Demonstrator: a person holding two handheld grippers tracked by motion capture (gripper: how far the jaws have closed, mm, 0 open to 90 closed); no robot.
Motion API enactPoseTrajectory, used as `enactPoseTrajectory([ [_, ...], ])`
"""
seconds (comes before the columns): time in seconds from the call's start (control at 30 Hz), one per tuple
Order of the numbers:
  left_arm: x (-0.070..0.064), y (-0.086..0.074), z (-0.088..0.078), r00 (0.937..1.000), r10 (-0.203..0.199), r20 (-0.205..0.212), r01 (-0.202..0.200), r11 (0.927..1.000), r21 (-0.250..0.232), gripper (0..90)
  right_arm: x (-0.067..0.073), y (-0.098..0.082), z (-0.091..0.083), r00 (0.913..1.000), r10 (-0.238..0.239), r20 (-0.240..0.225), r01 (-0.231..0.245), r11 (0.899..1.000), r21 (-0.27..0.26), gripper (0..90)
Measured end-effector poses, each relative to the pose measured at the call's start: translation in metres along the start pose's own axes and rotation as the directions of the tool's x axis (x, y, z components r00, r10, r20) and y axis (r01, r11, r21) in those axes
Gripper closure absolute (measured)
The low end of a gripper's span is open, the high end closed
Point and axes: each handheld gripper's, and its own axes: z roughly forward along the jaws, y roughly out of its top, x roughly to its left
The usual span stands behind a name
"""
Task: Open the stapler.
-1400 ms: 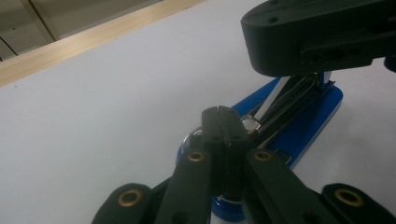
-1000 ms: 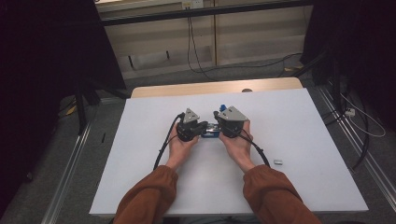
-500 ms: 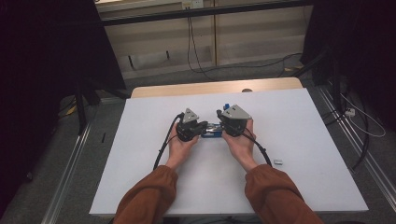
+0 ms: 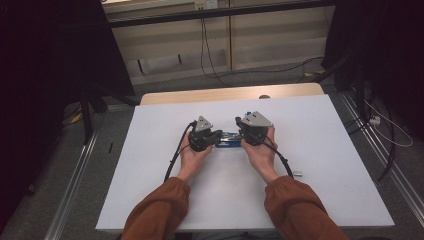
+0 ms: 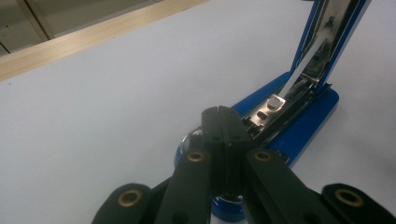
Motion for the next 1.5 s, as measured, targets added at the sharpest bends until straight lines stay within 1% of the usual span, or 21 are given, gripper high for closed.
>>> enactPoseTrajectory([
  [0.17,0.000,0.000,0.000,1.0000,-0.007,0.000,0.007,1.0000,-0.002,90.0,0.000,0.000,0.000,1.0000,-0.003,-0.003,0.003,1.000,0.002,90.0],
  [0.3,0.001,0.000,0.000,0.9999,-0.013,0.001,0.013,0.9999,-0.003,90.0,-0.003,0.000,-0.001,1.0000,0.003,-0.005,-0.003,1.000,0.006,90.0],
  [0.37,0.001,-0.001,0.000,0.9999,-0.016,0.005,0.016,0.9999,-0.005,90.0,-0.004,0.001,-0.002,1.0000,-0.002,-0.008,0.002,1.000,0.008,90.0],
  [0.9,0.002,-0.001,0.000,0.9998,-0.019,0.009,0.019,0.9998,-0.008,90.0,-0.005,0.002,-0.003,0.9999,-0.008,-0.010,0.008,1.000,0.007,90.0],
  [1.03,0.002,-0.001,0.000,0.9997,-0.021,0.011,0.021,0.9997,-0.009,90.0,-0.010,0.002,-0.005,1.0000,-0.001,0.001,0.001,1.000,0.006,90.0],
  [1.1,0.002,-0.001,0.000,0.9997,-0.022,0.013,0.022,0.9997,-0.008,90.0,-0.012,0.001,-0.007,0.9999,0.003,0.010,-0.003,1.000,-0.003,90.0],
  [1.17,0.003,-0.001,0.000,0.9994,-0.030,0.017,0.030,0.9995,-0.007,90.0,-0.013,0.002,-0.008,0.9998,0.020,0.002,-0.020,1.000,-0.008,90.0],
  [1.23,0.003,-0.001,0.000,0.9995,-0.026,0.017,0.026,0.9996,-0.007,90.0,-0.013,0.003,-0.009,1.0000,0.008,0.001,-0.008,1.000,-0.006,90.0],
  [1.3,0.003,-0.002,0.000,0.9994,-0.031,0.017,0.031,0.9995,-0.009,90.0,-0.014,0.003,-0.009,1.0000,0.007,0.004,-0.007,1.000,-0.001,90.0],
  [1.4,0.002,-0.001,0.000,0.9995,-0.027,0.016,0.027,0.9996,-0.008,90.0,-0.017,0.003,-0.010,1.0000,0.008,0.003,-0.008,1.000,0.004,90.0],
  [1.47,0.003,-0.001,0.000,0.9998,-0.014,0.016,0.014,0.9999,-0.008,90.0,-0.019,0.003,-0.010,0.9998,0.019,0.002,-0.019,1.000,-0.002,90.0],
  [1.5,0.003,-0.001,0.000,0.9997,-0.019,0.018,0.019,0.9998,-0.009,90.0,-0.019,0.003,-0.010,0.9997,0.022,-0.001,-0.022,1.000,-0.002,90.0],
])
